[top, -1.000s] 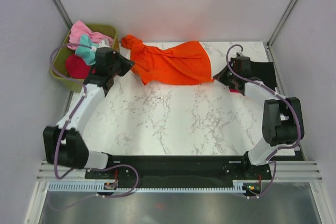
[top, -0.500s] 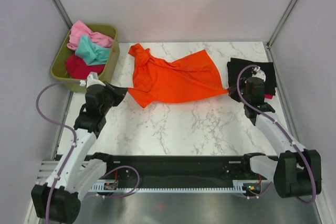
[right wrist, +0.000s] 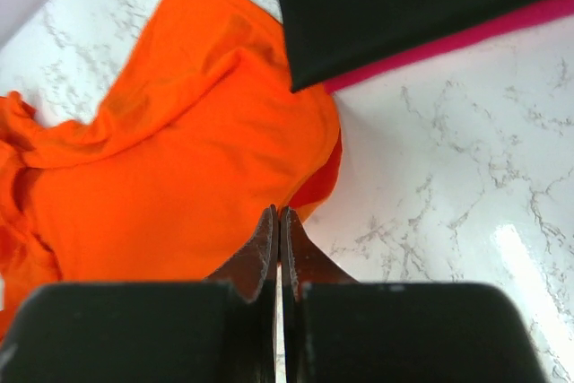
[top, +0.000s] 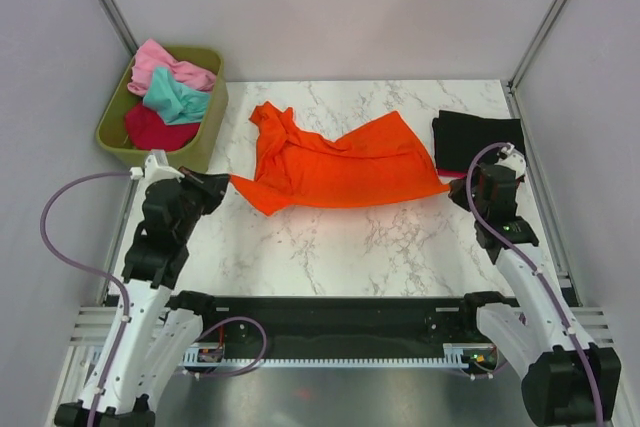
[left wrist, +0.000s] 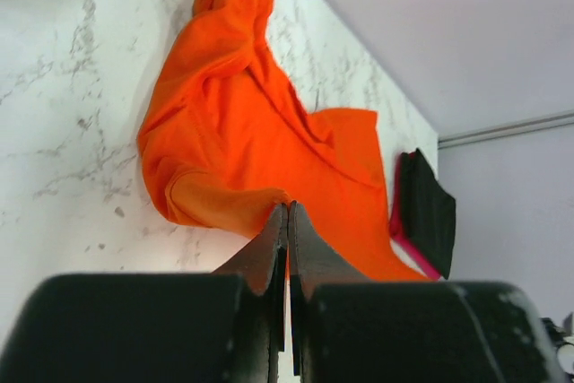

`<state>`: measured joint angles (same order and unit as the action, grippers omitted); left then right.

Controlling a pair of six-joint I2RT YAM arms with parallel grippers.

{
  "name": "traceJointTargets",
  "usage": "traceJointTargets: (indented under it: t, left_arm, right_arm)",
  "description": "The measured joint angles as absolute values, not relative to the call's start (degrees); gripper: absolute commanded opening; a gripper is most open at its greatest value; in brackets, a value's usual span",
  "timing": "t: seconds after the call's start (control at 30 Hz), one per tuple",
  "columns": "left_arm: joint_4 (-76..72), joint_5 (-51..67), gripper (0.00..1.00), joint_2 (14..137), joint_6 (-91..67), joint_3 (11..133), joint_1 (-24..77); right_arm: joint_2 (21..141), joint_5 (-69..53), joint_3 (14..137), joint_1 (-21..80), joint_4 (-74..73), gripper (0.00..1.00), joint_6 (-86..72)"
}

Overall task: Fold and stack the t-shirts
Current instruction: Flatten the tshirt out

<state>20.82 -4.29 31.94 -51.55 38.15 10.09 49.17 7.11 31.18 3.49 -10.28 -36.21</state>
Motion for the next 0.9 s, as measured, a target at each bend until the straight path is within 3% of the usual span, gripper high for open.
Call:
traceJointTargets:
  t: [0.17, 0.57, 0.73, 0.9]
  left_arm:
    - [28.53, -2.76, 0.02, 36.99, -51.42, 49.71, 10.09]
    - [34.17, -1.52, 0.02, 35.46, -47.07, 105.54, 10.09]
    - [33.91, -2.90, 0.02, 38.44, -47.03, 118.24, 10.09]
    - [34.15, -3.18, 0.02, 46.96, -48.10, 119.00, 10.09]
  right_arm:
    - [44.95, 5.78, 43.72, 3.51, -19.49, 0.00, -36.05]
    - [31.29, 6.42, 93.76, 3.49, -27.68, 0.00, -32.69]
    - [32.34, 6.44, 102.54, 3.49, -28.60, 0.00, -32.62]
    - [38.28, 5.23, 101.89, 3.49, -28.71, 0.00, -33.61]
